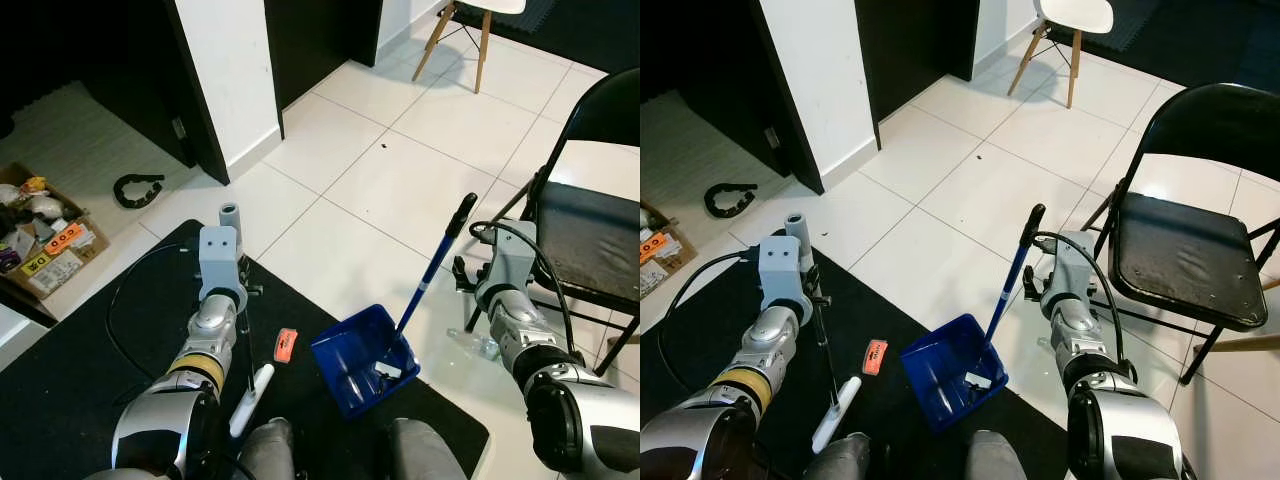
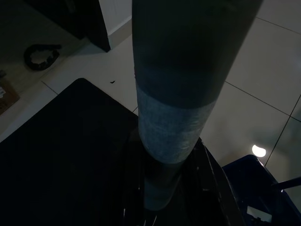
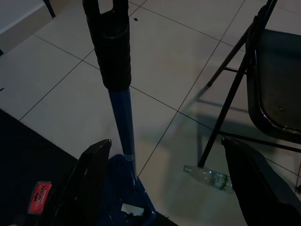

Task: Sweep floor

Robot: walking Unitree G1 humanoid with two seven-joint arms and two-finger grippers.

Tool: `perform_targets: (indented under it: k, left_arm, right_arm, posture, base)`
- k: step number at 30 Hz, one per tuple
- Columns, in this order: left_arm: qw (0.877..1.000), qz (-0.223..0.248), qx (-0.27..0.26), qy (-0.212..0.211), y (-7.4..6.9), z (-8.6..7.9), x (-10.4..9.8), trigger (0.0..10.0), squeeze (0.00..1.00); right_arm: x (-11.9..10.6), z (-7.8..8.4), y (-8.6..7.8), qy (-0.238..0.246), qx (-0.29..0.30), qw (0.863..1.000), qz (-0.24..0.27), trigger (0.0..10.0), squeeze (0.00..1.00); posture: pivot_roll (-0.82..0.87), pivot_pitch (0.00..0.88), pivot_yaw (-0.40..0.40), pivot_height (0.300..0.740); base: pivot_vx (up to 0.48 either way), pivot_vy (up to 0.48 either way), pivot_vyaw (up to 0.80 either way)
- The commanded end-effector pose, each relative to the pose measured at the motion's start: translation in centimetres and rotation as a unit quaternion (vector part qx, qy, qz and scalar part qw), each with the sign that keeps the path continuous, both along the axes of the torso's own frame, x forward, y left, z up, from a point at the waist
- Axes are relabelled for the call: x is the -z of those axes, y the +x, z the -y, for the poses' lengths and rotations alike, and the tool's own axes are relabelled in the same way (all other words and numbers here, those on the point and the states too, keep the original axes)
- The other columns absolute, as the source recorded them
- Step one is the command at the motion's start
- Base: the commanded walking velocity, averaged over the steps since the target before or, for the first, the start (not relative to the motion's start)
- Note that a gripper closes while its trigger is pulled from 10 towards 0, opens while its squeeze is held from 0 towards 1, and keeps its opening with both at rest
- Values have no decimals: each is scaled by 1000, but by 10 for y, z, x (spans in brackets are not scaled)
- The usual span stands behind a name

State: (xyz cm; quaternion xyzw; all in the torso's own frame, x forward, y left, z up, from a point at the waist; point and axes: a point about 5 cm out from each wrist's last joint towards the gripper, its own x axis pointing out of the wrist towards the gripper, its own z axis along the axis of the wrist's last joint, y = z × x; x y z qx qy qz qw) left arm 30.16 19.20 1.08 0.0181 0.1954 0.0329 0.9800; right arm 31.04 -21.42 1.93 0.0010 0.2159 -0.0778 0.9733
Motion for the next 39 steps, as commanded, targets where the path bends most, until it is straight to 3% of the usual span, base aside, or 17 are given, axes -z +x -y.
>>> perform_targets:
  k: [1,19,27,39]
  left_arm:
    - [999,-41,-2,-13,-12,5,15,10000,0]
    - [999,-41,-3,-17,-11,7,15,10000,0]
    - [999,-41,-3,-18,-12,7,16,10000,0]
    - [999,-42,-4,-18,-13,6,16,10000,0]
  right_arm:
    - [0,-1,1,1,2,1000,-5,10000,0]
    - [-5,-21,10,27,-7,1000,9,10000,0]
    - [-6,1,4,-15,-9,1000,15,10000,0]
    - [-4,11,4,18,-14,999,-29,10000,0]
  posture:
    - [-60,37,-38,740]
    - [-54,34,-49,740]
    - [-60,40,-44,740]
    - [-48,36,-54,740]
  base:
    - [0,0,0]
    - [0,0,0]
    - [0,0,0]
    - [0,0,0]
